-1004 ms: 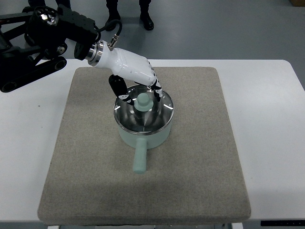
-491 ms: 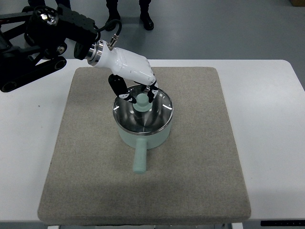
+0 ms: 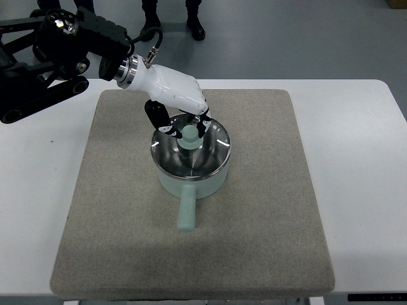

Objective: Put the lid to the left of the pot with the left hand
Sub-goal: 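Lift the glass lid off the pot and carry it toward the left arm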

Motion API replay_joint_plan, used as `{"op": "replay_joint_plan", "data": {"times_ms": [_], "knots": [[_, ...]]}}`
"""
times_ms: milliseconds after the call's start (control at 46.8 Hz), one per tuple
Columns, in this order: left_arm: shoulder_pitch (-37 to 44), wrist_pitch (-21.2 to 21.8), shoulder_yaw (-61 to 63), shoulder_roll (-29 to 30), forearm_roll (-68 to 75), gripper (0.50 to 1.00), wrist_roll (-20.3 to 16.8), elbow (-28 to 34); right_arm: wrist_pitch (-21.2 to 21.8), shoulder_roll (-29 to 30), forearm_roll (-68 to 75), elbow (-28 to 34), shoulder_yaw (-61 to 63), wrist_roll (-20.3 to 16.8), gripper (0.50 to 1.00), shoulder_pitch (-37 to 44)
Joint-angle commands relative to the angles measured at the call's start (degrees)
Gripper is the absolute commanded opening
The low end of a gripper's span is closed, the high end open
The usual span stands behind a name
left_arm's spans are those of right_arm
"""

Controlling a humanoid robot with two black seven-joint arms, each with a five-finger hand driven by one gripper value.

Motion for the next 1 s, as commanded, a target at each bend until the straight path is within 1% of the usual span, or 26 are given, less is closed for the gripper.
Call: {"op": "replay_joint_plan", "data": {"times_ms": [0, 983], "knots": [[0.1, 0.06, -0.73, -0.09, -0.33, 0.5, -0.01, -0.02, 0.0, 0.0, -0.01, 0.0, 0.04, 0.0, 0.924, 0.07], [0.18, 0.49, -3.99, 0.62, -3.06, 0.5, -0.01, 0.59, 0.0, 0.0, -0.01, 0.0, 0.04, 0.0, 0.924, -0.02]]}}
